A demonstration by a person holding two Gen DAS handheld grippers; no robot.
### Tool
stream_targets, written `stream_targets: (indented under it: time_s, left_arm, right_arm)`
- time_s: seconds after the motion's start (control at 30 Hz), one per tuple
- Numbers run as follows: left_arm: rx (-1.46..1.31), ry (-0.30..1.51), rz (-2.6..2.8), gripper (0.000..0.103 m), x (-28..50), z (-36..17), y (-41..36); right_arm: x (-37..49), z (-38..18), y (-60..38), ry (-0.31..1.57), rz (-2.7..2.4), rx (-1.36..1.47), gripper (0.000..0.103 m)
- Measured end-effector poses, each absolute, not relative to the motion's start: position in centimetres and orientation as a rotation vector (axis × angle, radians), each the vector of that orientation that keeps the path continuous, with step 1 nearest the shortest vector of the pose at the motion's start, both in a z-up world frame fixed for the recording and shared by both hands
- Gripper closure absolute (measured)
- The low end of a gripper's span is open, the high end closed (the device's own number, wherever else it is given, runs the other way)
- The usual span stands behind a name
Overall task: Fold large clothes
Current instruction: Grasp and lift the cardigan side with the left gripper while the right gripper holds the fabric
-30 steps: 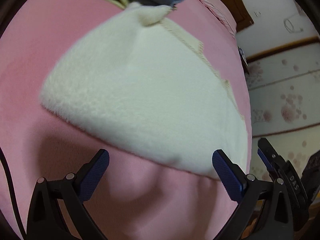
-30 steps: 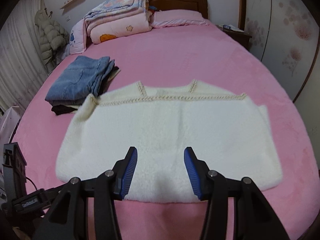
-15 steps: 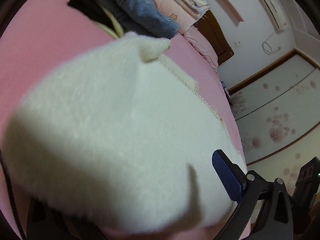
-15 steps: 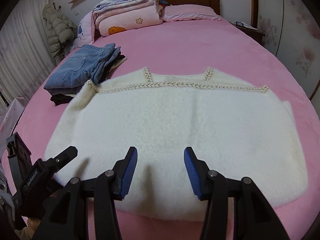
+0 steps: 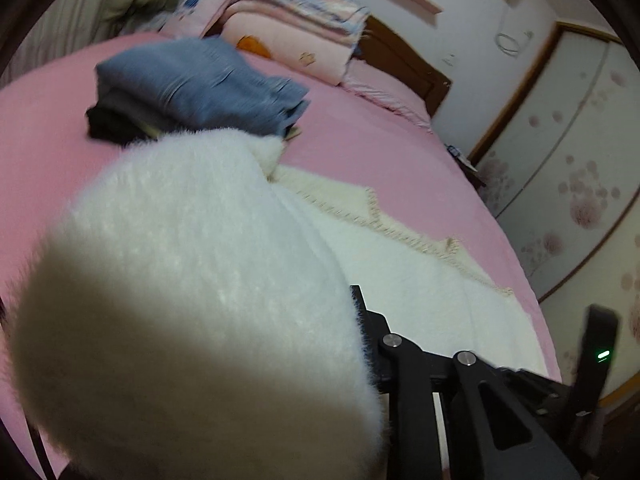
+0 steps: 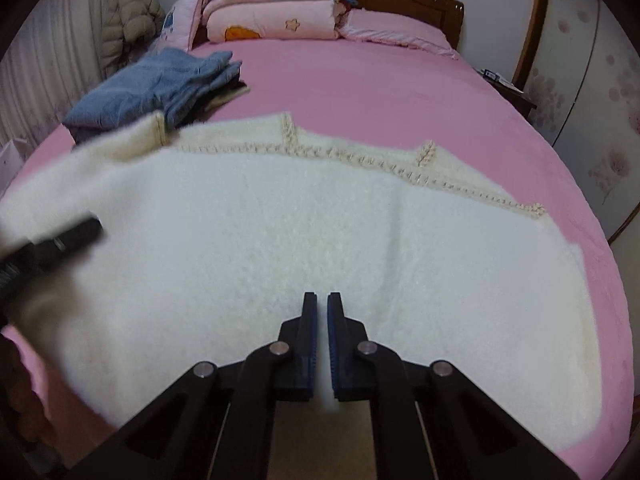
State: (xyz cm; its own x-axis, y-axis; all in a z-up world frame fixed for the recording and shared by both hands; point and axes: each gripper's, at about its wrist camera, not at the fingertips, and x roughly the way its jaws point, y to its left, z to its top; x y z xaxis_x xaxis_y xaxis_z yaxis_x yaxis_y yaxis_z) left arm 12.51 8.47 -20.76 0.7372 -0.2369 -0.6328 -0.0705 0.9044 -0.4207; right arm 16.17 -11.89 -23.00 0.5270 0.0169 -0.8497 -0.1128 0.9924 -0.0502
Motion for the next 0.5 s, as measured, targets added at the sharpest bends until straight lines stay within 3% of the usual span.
stream_targets:
  time_s: [0.33,0.5]
  left_arm:
    - [-0.261,0.619,-0.209,0.083,12.7,-14.7,2.5]
    - [-0.144,0.562,-0.329,0.083,13.4,-12.2,-4.1]
  right_arm:
    - [15.6,-24.8,-14.8,0.983,0.182,0.058,0.1]
    - [15.5,-24.7,-16.6,0.971,0.219,0.186,0.1]
